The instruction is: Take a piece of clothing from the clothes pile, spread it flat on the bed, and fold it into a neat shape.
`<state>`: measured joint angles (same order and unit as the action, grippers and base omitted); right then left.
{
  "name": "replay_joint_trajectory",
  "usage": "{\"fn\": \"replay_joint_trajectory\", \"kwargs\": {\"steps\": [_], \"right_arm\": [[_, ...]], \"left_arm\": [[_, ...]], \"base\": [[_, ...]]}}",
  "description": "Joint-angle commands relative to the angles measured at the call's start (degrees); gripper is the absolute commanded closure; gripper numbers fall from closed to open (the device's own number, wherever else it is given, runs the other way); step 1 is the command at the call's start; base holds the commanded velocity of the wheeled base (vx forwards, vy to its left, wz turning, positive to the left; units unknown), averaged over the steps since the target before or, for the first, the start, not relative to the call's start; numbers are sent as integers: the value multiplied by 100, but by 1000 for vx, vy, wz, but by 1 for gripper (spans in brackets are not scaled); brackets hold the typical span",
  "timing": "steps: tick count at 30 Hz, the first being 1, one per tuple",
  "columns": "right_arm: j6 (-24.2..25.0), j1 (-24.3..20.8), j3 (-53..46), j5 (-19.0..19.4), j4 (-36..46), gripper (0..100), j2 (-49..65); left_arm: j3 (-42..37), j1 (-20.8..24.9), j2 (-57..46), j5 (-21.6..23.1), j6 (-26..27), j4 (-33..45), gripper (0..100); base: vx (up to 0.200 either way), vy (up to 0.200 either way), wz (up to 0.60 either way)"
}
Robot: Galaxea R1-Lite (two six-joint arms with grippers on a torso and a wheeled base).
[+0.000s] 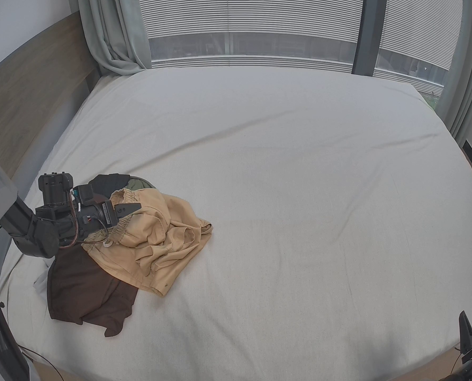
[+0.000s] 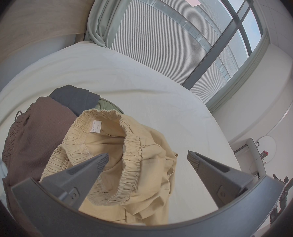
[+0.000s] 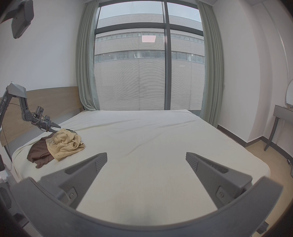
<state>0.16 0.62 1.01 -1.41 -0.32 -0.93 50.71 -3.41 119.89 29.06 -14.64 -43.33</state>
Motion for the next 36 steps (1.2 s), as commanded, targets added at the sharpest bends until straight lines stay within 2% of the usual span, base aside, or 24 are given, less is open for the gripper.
{"fn": "replay_joint_trajectory", "kwargs": {"steps": [1,36], "right_arm": [[2,-1,-92,1,-3,0,93],[11,-9,-92,1,-3,0,93]], "left_arm": [[105,7,210,3,-4,0,0],[677,157,904,-6,-30,-247,0]], "base": [[0,0,0],[0,0,0]]}}
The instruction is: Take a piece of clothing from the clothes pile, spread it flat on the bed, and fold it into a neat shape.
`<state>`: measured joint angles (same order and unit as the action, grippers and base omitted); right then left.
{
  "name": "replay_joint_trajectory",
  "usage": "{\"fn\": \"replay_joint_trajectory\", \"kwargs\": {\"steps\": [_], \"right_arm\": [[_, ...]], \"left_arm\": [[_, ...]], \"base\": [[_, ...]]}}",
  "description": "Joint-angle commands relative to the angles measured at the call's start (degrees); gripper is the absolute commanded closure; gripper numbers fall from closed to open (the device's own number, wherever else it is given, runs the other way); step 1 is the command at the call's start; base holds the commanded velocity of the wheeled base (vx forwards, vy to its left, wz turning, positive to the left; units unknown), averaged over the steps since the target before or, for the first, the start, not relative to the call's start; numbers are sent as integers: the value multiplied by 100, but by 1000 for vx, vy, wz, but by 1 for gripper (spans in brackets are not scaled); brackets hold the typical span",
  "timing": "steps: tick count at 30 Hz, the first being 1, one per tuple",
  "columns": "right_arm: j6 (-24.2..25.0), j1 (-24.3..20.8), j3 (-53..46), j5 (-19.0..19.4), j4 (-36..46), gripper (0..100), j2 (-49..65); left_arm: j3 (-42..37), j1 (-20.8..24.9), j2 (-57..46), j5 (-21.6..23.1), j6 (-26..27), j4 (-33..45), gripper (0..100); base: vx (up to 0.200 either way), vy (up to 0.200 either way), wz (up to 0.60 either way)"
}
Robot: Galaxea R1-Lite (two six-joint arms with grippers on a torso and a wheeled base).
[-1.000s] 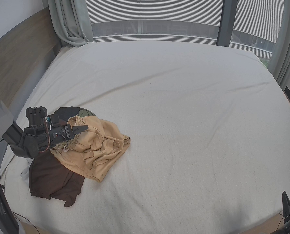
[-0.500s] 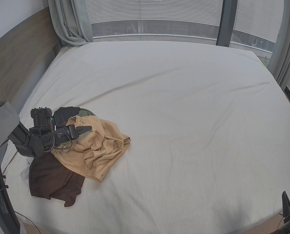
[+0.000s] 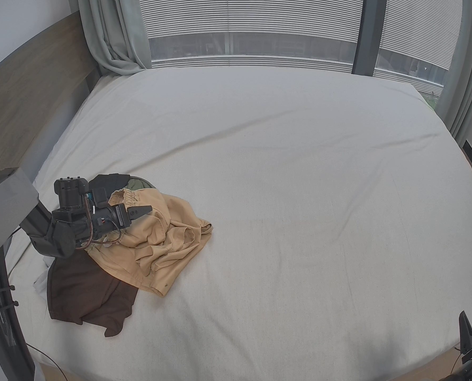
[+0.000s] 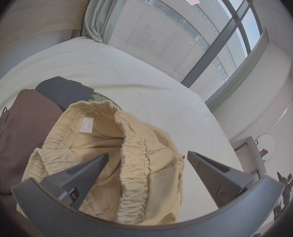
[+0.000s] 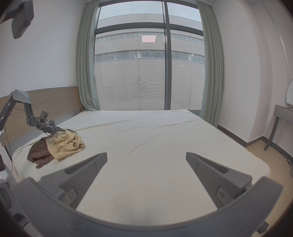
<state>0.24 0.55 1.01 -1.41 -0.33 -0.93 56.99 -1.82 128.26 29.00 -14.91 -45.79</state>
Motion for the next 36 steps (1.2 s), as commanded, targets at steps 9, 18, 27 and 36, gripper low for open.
{"fn": "replay_joint_trajectory", "kwargs": {"steps": [9,18,27,36], "right_arm": [[2,-2,-92,1,-2,0,93],[2,-2,-101,1,-2,0,93],[2,7,-92,1,-2,0,93],[2,7,-92,1,-2,0,93]], "left_arm": [[-21,-3,41,18,-3,0,100],[-250,6,-389,79,-478,-9,100],[-689,23,-1198,246,-1515,-18,100],[-1173,15,-1382,229,-1823,-413,100]], "base": [[0,0,0],[0,0,0],[0,0,0],[0,0,0]]}}
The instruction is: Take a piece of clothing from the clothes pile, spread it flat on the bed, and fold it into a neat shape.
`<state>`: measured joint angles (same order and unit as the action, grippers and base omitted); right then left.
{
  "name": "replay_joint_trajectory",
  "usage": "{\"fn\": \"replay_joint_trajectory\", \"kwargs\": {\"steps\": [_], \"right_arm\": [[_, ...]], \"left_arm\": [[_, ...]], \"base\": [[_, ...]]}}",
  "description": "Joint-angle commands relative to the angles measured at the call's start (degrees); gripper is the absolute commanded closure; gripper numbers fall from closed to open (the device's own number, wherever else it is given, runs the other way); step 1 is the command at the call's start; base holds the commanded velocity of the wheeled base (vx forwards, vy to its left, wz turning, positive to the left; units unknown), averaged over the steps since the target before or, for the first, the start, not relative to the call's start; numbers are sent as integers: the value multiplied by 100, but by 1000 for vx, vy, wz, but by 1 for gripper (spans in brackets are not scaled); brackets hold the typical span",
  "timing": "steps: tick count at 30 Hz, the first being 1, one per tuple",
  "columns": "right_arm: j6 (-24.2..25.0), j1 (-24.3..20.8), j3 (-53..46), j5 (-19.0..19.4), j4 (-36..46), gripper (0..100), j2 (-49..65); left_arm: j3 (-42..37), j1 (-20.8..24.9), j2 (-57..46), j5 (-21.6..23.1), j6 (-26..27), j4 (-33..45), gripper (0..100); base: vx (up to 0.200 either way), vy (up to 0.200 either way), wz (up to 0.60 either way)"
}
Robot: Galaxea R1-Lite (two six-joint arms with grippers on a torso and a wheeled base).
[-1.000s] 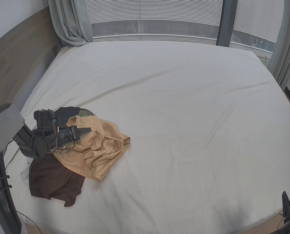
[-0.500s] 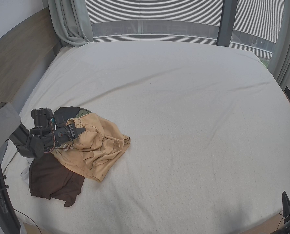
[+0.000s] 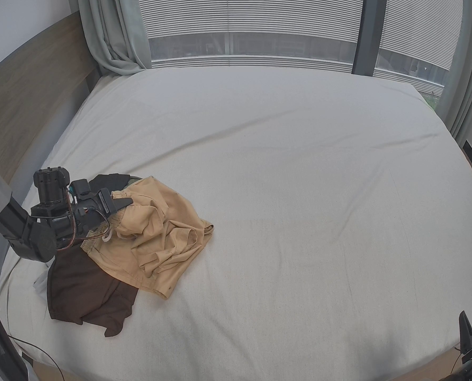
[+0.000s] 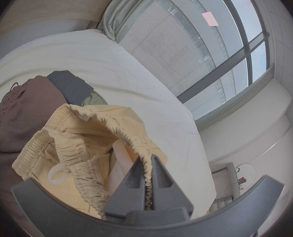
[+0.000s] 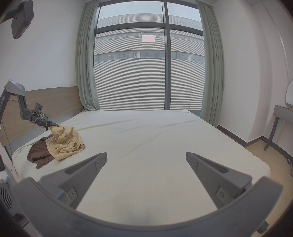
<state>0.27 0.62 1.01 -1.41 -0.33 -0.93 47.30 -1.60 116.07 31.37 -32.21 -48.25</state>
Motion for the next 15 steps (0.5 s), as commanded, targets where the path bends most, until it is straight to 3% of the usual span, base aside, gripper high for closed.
{"fn": "replay_joint_trajectory", "kwargs": {"steps": [1,5,15], "right_arm": [[0,-1,-101,1,-2,0,93],[0,-1,-101,1,-2,0,93],[0,-1,-101,1,-2,0,93]], "left_arm": [[-204,-7,-163,-17,-102,-185,100],[-300,-25,-137,-69,-400,-703,100],[-450,-60,-163,-78,-400,-1195,100]], "base": [[0,0,0],[0,0,0],[0,0,0]]}}
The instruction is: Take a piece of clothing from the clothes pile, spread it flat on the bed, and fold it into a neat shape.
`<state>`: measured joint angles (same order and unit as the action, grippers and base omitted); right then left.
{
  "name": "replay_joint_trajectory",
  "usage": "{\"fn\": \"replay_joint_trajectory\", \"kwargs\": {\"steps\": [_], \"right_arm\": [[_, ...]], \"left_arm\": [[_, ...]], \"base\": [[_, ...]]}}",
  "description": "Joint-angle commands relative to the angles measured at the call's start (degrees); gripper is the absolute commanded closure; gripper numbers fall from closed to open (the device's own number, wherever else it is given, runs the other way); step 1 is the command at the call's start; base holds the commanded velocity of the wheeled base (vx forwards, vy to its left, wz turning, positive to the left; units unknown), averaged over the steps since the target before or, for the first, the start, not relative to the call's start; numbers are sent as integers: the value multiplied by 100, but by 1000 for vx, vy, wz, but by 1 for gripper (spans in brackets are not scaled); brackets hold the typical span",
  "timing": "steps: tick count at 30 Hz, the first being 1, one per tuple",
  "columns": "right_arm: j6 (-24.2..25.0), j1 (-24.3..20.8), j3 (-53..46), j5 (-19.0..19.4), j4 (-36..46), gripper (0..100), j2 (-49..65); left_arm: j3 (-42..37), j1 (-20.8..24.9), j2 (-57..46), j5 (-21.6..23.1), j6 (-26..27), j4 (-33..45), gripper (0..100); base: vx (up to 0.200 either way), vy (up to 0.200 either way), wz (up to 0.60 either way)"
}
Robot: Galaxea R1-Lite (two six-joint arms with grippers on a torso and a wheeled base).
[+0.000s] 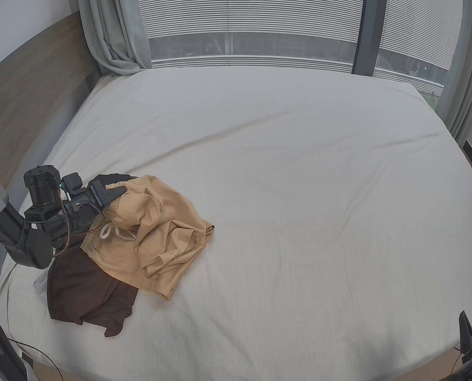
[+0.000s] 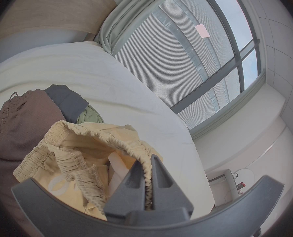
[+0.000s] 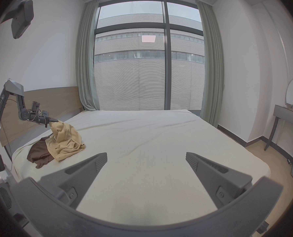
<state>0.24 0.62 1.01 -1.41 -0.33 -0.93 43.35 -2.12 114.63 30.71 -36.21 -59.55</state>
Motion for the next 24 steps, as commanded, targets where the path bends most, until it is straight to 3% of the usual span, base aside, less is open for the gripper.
{"fn": "replay_joint_trajectory", "kwargs": {"steps": [1,12,17,24], "right_arm": [[2,-1,-101,1,-2,0,93],[2,-1,-92,1,-2,0,93],[2,-1,-92,1,-2,0,93],[11,-1,-101,1,-2,0,93]], "left_arm": [[-55,-8,-19,-12,0,-65,100],[-257,28,-19,-30,-115,-92,100],[-266,63,16,-355,-660,-514,100],[-380,195,-46,-408,-1416,-769,100]], "base": [[0,0,0],[0,0,0],[0,0,0],[0,0,0]]}}
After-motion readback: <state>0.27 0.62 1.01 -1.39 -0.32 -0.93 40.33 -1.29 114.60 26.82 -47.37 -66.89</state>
